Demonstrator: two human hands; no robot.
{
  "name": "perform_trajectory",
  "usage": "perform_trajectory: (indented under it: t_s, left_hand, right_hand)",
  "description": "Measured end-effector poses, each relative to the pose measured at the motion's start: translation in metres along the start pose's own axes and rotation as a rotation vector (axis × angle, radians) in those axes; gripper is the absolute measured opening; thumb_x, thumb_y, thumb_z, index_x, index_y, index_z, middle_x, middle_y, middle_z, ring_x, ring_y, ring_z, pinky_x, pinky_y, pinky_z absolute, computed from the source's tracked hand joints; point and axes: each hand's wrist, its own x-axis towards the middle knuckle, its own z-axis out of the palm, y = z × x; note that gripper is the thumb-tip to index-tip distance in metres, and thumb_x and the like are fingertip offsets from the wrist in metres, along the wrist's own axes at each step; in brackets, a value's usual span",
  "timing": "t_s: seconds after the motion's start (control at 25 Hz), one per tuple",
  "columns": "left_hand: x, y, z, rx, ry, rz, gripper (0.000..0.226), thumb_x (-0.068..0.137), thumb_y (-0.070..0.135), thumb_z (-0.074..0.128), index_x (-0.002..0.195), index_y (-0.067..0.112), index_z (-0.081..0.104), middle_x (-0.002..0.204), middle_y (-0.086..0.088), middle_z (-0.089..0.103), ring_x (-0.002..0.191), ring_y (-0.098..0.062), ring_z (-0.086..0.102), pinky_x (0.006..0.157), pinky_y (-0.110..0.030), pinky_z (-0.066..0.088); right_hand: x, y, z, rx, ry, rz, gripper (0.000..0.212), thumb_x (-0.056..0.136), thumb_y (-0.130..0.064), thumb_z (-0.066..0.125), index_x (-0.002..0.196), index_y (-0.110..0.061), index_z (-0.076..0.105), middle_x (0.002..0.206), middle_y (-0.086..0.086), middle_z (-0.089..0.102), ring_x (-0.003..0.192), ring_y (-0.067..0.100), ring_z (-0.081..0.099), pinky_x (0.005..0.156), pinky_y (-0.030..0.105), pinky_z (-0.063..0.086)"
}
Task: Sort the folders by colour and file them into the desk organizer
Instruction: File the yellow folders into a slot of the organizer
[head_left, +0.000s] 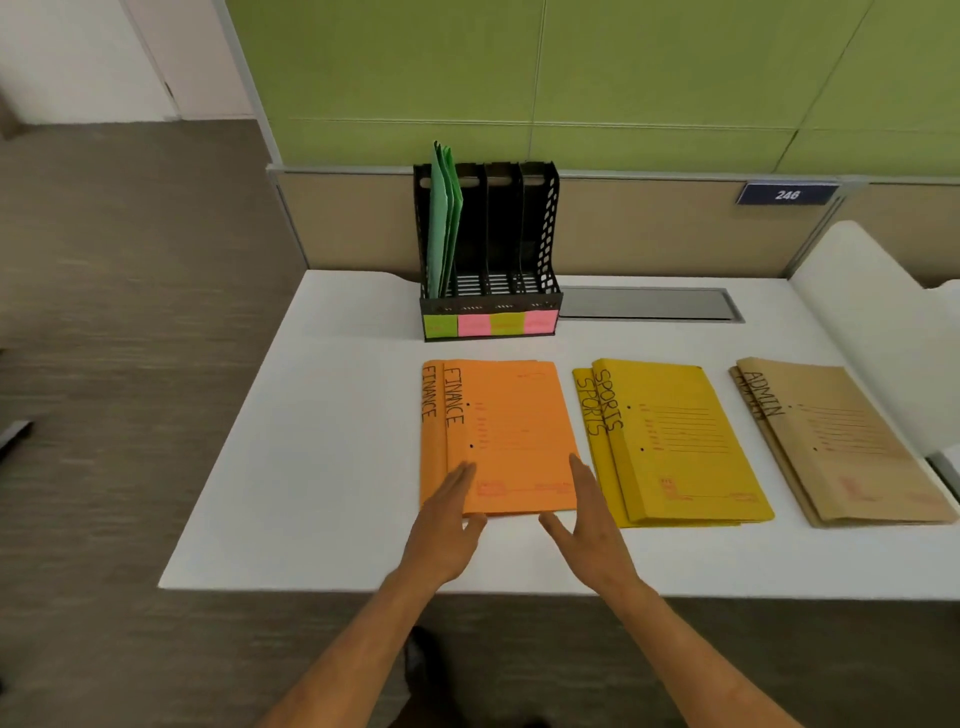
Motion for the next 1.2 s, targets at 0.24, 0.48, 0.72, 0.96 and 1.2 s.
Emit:
perform_trajectory:
  t_s: [0.24, 0.48, 0.72, 0.96, 1.2]
  left_hand:
    - [0.009, 0.041, 0.034, 0.031, -0.050, 0.072, 0.074, 0.102, 0.033, 0.055, 0.159, 0.039, 0.009, 0.167, 0.013, 0.015, 0.153, -0.013, 0.018, 0.124, -0.039, 0.023]
    - [0.051, 0.066, 0.061, -0.006, -0.103, 0.117, 0.070, 0.102, 0.034, 0.054, 0.158, 0.038, 0.014, 0.166, 0.012, 0.018, 0.152, -0.012, 0.018, 0.122, -0.033, 0.019]
    - [0.117, 0.089, 0.075, 0.020, -0.168, 0.165, 0.066, 0.102, 0.033, 0.054, 0.158, 0.033, 0.021, 0.165, 0.006, 0.024, 0.151, -0.015, 0.024, 0.120, -0.029, 0.019]
    - [0.150, 0.103, 0.099, -0.007, -0.234, 0.121, 0.064, 0.101, 0.032, 0.057, 0.157, 0.033, 0.027, 0.163, 0.005, 0.031, 0.147, -0.017, 0.031, 0.112, -0.023, 0.021]
    - [0.173, 0.130, 0.140, -0.095, -0.247, -0.019, 0.065, 0.100, 0.029, 0.059, 0.158, 0.026, 0.029, 0.163, 0.001, 0.032, 0.148, -0.019, 0.032, 0.120, -0.035, 0.029]
  right_hand:
    - [-0.016, 0.037, -0.032, 0.034, 0.050, 0.086, 0.086, 0.096, -0.043, 0.061, 0.156, -0.045, -0.001, 0.168, -0.012, 0.010, 0.153, 0.010, 0.014, 0.119, 0.036, 0.025]
    - [0.007, 0.077, -0.054, -0.018, 0.039, 0.153, 0.087, 0.096, -0.041, 0.061, 0.159, -0.032, 0.002, 0.168, -0.006, 0.011, 0.154, 0.016, 0.014, 0.120, 0.036, 0.022]
    - [0.053, 0.108, -0.079, -0.075, 0.045, 0.205, 0.082, 0.097, -0.032, 0.063, 0.160, -0.019, 0.013, 0.167, 0.003, 0.016, 0.155, 0.024, 0.012, 0.124, 0.045, 0.019]
    - [0.070, 0.154, -0.106, -0.093, 0.009, 0.318, 0.071, 0.096, -0.027, 0.066, 0.154, -0.008, 0.030, 0.161, 0.013, 0.033, 0.151, 0.033, 0.021, 0.124, 0.047, 0.016]
    - [0.098, 0.220, -0.156, -0.228, -0.103, 0.432, 0.079, 0.096, -0.035, 0.065, 0.157, -0.008, 0.023, 0.164, 0.016, 0.022, 0.151, 0.035, 0.019, 0.123, 0.047, 0.018]
